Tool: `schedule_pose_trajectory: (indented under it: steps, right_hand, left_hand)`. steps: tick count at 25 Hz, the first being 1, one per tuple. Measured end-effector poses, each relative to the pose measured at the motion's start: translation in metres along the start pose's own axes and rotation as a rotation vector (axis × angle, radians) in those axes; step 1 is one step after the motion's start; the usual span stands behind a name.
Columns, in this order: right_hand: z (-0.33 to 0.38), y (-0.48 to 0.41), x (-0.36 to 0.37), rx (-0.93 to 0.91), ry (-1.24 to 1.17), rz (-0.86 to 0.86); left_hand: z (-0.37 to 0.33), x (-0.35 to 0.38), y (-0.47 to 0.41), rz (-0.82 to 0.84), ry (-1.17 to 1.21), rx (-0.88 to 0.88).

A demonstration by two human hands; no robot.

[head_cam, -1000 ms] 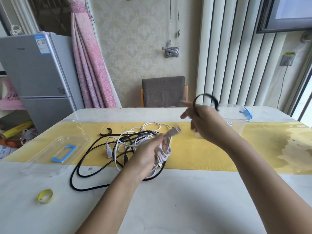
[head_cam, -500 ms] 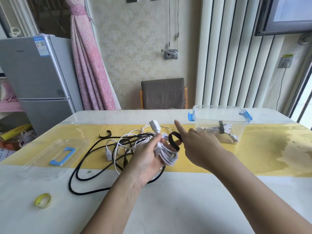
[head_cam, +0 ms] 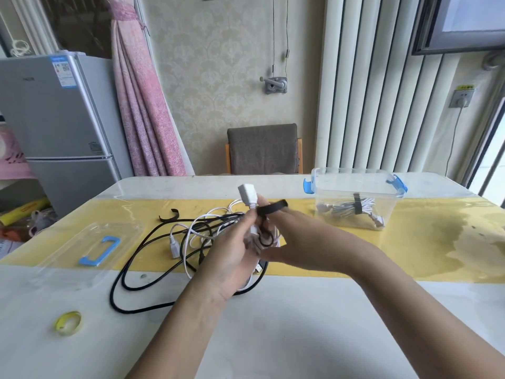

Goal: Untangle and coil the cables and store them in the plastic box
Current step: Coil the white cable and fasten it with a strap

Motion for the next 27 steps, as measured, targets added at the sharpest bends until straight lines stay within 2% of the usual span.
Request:
schedule_pose_trajectory:
  steps: [3, 7, 10, 12, 16, 19, 21, 22, 25, 27]
  right_hand:
    - [-0.004, -0.006, -0.014, -0.111, -0.11, -0.149]
    - [-0.009, -0.01, -0.012, -0.216, -0.008, -0.245]
    - [-0.01, -0.012, -0.004, -0.298, 0.077, -0.249]
    - [-0.009, -0.014, -0.001, -0.35, 0.146, -0.253]
    - [0.0, -0.01, 0.001, -0.575, 0.367, -0.28]
    - [0.005, -0.008, 0.007, -0.664, 0.43, -0.277]
    - [0.002, -0.008, 0.008, -0.595, 0.326, -0.252]
    - [-0.001, -0.009, 0.005, -0.505, 0.221, -0.224]
    - [-0.012, -0.008, -0.006, -0.241, -0.203, -0.112]
    - [-0.013, -0.005, -0.011, -0.183, -0.465, -0.173]
  left_hand:
    - [-0.007, -0.007, -0.001, 0.053, 0.26, -0.014]
    - [-0.018, -0.013, 0.002, 0.102, 0.345, 0.037]
    - [-0.026, -0.014, 0.005, 0.119, 0.505, 0.046]
    - [-0.024, -0.02, 0.002, 0.125, 0.476, 0.036]
    - [-0.022, -0.025, 0.002, 0.147, 0.332, -0.027]
    - [-0.023, -0.026, 0.004, 0.15, 0.299, -0.047]
    - [-0.022, -0.024, 0.005, 0.14, 0.279, -0.047]
    - [-0.021, -0.022, 0.005, 0.144, 0.264, -0.048]
    - [-0.02, -0.017, 0.008, 0.149, 0.271, -0.05]
    - [-0.022, -0.012, 0.011, 0.183, 0.233, -0.04]
Point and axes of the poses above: each hand's wrist, its own y-axis away from the middle knuckle, its own x-axis out of the palm, z = x × y, the point moved 4 cm from there along -y, towards the middle knuckle, and after that the axes turned 12 degrees about -y, right-handed, at the moved point
